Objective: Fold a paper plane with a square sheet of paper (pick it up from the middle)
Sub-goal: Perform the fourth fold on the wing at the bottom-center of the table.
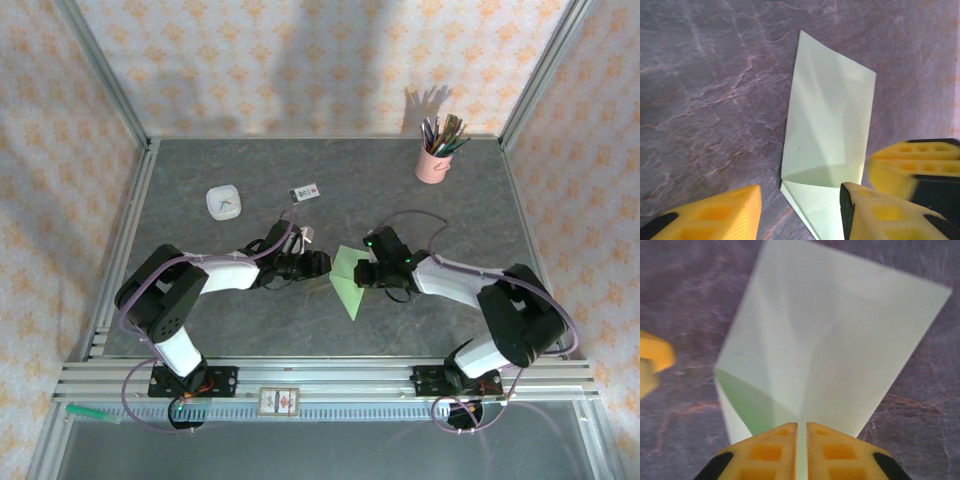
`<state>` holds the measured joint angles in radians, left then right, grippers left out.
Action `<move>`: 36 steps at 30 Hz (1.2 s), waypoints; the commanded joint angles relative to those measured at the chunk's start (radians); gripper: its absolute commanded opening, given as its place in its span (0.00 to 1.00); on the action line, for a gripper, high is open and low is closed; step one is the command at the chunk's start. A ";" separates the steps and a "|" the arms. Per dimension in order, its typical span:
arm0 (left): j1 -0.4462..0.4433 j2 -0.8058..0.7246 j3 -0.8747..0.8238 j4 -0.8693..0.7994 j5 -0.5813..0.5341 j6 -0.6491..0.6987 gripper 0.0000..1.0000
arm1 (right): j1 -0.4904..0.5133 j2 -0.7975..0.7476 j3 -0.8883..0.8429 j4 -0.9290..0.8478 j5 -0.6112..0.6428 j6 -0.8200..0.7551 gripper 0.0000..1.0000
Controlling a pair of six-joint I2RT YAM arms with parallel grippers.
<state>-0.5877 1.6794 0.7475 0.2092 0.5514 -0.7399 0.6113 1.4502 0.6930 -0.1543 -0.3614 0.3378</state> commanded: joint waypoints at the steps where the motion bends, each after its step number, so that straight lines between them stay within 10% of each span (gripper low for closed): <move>1: -0.001 -0.047 0.017 -0.079 -0.071 0.056 0.48 | 0.001 -0.086 0.037 -0.040 0.023 -0.048 0.15; 36: -0.020 0.071 0.085 -0.016 0.098 0.019 0.44 | 0.051 0.023 -0.114 0.038 0.019 -0.009 0.05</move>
<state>-0.6025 1.7313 0.7998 0.1860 0.6102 -0.7139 0.6666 1.4544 0.6044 -0.1253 -0.3656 0.3248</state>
